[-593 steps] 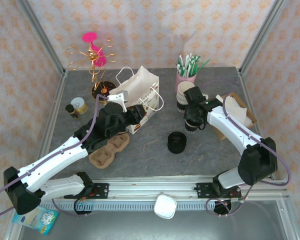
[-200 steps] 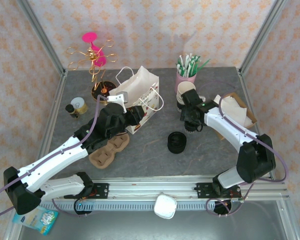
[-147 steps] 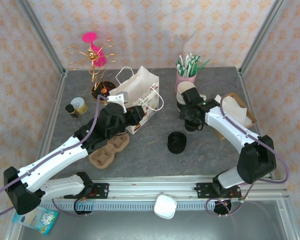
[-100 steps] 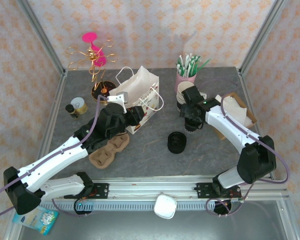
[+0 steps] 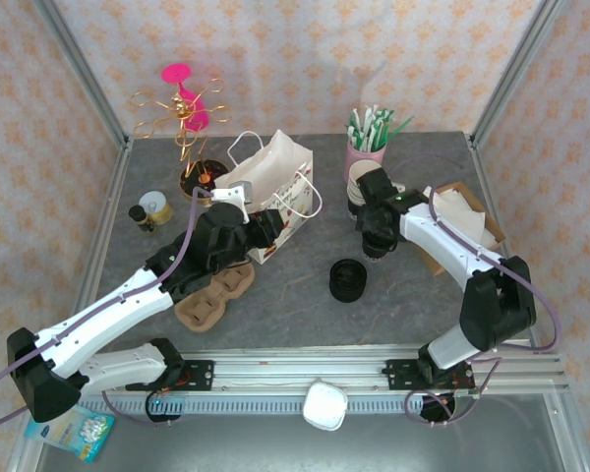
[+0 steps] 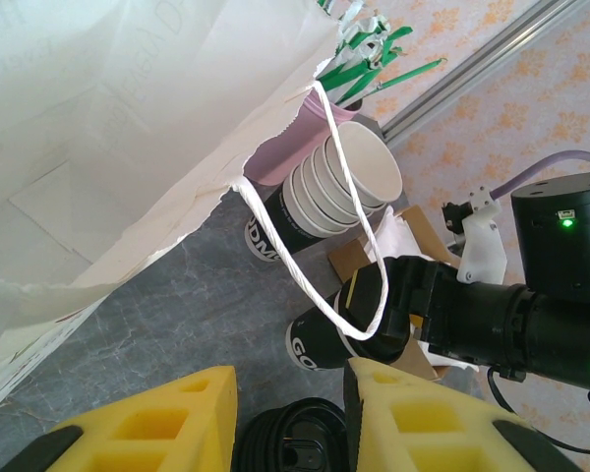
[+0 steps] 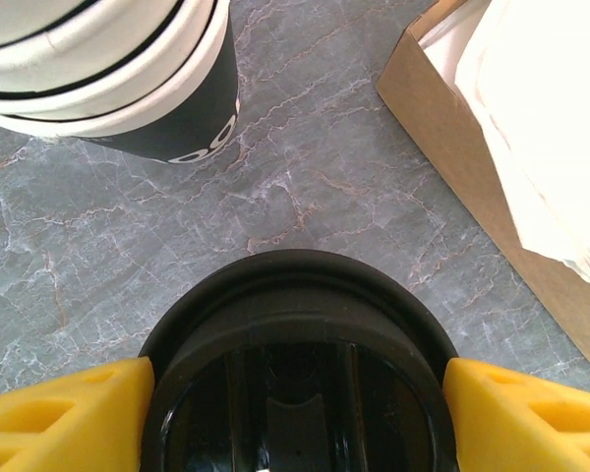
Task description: Pack the takeout coffee
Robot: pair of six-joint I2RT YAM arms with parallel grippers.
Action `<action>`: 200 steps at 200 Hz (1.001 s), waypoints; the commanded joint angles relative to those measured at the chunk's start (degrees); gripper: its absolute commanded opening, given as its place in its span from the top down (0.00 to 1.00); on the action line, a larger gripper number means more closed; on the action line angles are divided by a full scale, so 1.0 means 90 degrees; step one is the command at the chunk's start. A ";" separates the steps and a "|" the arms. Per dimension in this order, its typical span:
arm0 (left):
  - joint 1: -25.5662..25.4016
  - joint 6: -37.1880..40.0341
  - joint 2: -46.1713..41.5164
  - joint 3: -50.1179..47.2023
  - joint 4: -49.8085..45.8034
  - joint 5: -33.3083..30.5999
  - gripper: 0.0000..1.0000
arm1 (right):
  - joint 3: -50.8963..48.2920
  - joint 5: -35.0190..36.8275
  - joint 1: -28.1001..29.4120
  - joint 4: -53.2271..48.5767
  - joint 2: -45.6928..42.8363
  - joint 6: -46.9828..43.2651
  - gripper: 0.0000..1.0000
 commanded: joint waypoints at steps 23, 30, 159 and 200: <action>0.0035 0.0107 -0.0082 0.0174 -0.0132 -0.0185 0.67 | -0.0390 0.0020 -0.0031 0.0091 0.0125 -0.0073 0.27; 0.0030 0.0106 -0.0085 0.0171 -0.0118 -0.0185 0.67 | -0.0446 0.0013 -0.0037 0.0088 0.0128 -0.0084 0.27; 0.0039 0.0108 0.0005 0.0210 -0.0124 -0.0159 0.67 | -0.0208 -0.0133 -0.0011 -0.0112 -0.0110 -0.0144 0.20; 0.0030 0.0106 -0.0015 0.0211 -0.0132 -0.0157 0.67 | 0.0104 0.0100 -0.0066 -0.0082 -0.0296 0.0036 0.15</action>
